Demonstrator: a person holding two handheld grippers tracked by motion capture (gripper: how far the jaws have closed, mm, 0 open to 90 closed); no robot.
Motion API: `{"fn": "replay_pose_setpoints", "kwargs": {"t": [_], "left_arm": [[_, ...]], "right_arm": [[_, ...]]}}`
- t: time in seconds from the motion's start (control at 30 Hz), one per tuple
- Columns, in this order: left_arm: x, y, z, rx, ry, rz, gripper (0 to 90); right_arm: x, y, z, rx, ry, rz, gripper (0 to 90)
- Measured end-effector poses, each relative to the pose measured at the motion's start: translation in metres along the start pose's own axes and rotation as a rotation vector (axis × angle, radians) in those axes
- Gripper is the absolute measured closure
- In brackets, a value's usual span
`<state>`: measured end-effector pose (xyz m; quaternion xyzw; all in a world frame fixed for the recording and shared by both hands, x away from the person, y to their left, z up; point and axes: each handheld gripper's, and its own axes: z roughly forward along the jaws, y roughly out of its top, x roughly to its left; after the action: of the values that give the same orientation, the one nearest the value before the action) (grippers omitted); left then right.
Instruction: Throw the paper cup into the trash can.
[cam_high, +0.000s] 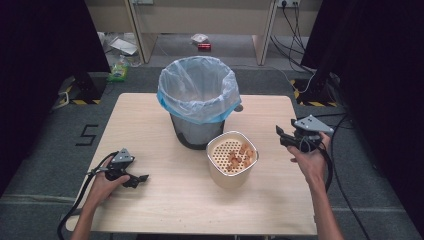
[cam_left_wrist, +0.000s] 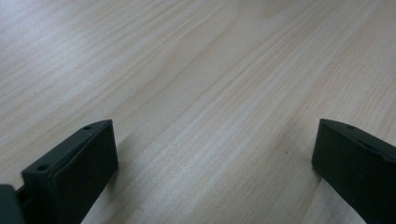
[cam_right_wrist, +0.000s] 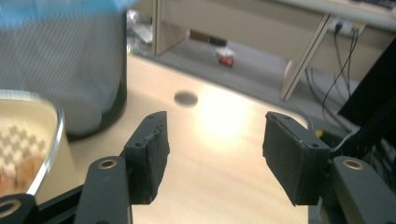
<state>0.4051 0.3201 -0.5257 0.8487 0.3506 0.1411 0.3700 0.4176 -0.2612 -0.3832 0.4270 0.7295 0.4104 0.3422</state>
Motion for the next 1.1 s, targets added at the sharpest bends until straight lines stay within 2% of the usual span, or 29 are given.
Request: {"fn": "replay_pose_setpoints", "kwargs": {"t": [0.03,0.07,0.1,0.23,0.3,0.33,0.37,0.5,0.57,0.6,0.67,0.77,0.87,0.97,1.07,1.1], "left_arm": [[0.000,0.000,0.000,0.000,0.000,0.000,0.0],[0.000,0.000,0.000,0.000,0.000,0.000,0.0],[0.000,0.000,0.000,0.000,0.000,0.000,0.0],[0.000,0.000,0.000,-0.001,0.000,0.000,0.0],[0.000,0.000,0.000,-0.001,0.000,0.000,0.0],[0.000,0.000,0.000,-0.001,0.000,0.000,0.0],[0.000,0.000,0.000,-0.001,0.000,0.000,0.0],[0.000,0.000,0.000,0.000,0.000,0.001,0.0],[0.000,0.000,0.000,0.000,0.000,0.001,0.0],[0.000,0.000,0.000,0.000,0.000,0.001,0.0],[0.000,0.000,0.000,0.000,0.000,0.001,0.0],[0.000,0.000,0.000,0.000,0.000,0.001,0.0],[0.000,0.000,0.000,0.000,0.000,0.000,0.0],[0.000,0.000,0.000,0.000,0.000,0.001,0.0],[0.000,0.000,0.000,0.000,0.000,0.001,0.0],[0.000,0.000,0.000,0.000,0.000,0.001,0.0]], "right_arm": [[0.000,-0.003,0.000,0.002,0.002,0.003,40.0],[0.001,-0.014,0.000,0.019,0.013,0.009,39.6],[0.001,-0.014,0.000,0.019,0.013,0.009,39.6],[0.008,-0.042,-0.003,0.032,0.033,0.050,39.6],[0.009,-0.047,-0.003,0.040,0.038,0.056,39.5],[0.014,-0.058,-0.002,0.059,0.042,0.068,39.1],[0.014,-0.058,-0.002,0.059,0.042,0.068,39.1],[0.023,-0.079,0.002,0.093,0.047,0.067,38.3],[0.027,-0.088,0.005,0.128,0.064,0.065,38.1],[0.028,-0.091,0.007,0.142,0.069,0.058,38.1],[0.031,-0.096,0.008,0.154,0.073,0.076,37.9],[0.035,-0.104,0.012,0.183,0.087,0.062,37.8],[0.040,-0.111,0.016,0.251,0.105,0.050,35.4],[0.043,-0.112,0.019,0.277,0.109,0.051,34.7],[0.046,-0.115,0.023,0.309,0.124,0.024,33.9],[0.048,-0.119,0.025,0.328,0.134,0.040,33.7]]}}
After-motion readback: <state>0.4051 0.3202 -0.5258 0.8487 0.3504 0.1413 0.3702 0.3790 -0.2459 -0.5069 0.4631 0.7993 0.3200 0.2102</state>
